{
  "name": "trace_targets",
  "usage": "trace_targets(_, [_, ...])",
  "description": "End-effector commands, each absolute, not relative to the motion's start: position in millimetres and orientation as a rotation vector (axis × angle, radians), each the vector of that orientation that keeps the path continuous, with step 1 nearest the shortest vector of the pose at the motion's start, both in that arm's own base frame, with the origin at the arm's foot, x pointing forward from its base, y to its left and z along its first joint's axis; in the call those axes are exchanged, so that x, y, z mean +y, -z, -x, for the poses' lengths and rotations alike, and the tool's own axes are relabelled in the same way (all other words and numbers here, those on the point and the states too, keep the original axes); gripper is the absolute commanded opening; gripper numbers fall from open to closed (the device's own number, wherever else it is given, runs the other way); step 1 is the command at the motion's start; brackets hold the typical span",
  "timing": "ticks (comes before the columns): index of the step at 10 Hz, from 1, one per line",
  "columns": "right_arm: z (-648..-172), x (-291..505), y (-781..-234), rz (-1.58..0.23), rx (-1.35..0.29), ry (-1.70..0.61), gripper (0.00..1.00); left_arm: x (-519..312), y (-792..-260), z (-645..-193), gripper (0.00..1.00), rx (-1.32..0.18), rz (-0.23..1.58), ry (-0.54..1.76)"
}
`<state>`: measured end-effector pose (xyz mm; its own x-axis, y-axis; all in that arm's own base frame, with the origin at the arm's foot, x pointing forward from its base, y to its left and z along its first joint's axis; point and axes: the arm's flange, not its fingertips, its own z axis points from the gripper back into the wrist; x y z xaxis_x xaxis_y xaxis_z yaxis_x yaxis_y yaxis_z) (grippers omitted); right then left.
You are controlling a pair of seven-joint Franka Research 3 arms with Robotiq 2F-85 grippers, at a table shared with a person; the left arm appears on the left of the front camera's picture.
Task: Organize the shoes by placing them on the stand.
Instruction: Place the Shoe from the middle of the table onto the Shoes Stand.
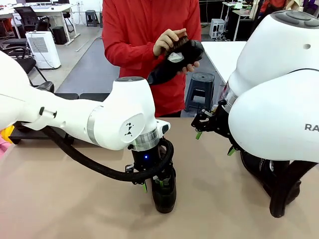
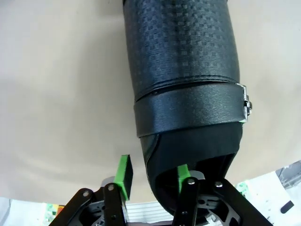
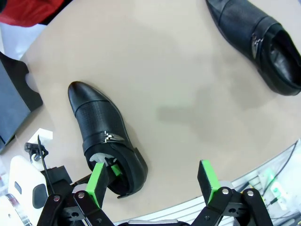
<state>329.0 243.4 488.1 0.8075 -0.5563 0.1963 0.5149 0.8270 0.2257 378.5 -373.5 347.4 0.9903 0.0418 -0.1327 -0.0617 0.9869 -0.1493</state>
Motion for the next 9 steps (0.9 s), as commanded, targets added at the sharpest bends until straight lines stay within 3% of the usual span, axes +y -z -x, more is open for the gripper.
trace_targets(1, [-333,244,-488,-0.187,-0.258,0.56,1.0,-374,-355,-381,0.2,0.083,0.124,-0.038])
trace_targets(2, [-333,244,-488,-0.187,-0.258,0.56,1.0,-373,-356,-381,0.02,0.086,0.112,-0.04])
trace_targets(7, [-333,244,-488,-0.187,-0.258,0.56,1.0,-368,-362,-380,0.0,0.129,0.15,-0.017])
trace_targets(9, [-333,244,-488,-0.187,-0.258,0.56,1.0,-337,-412,-362,0.0,0.055,0.208,0.004])
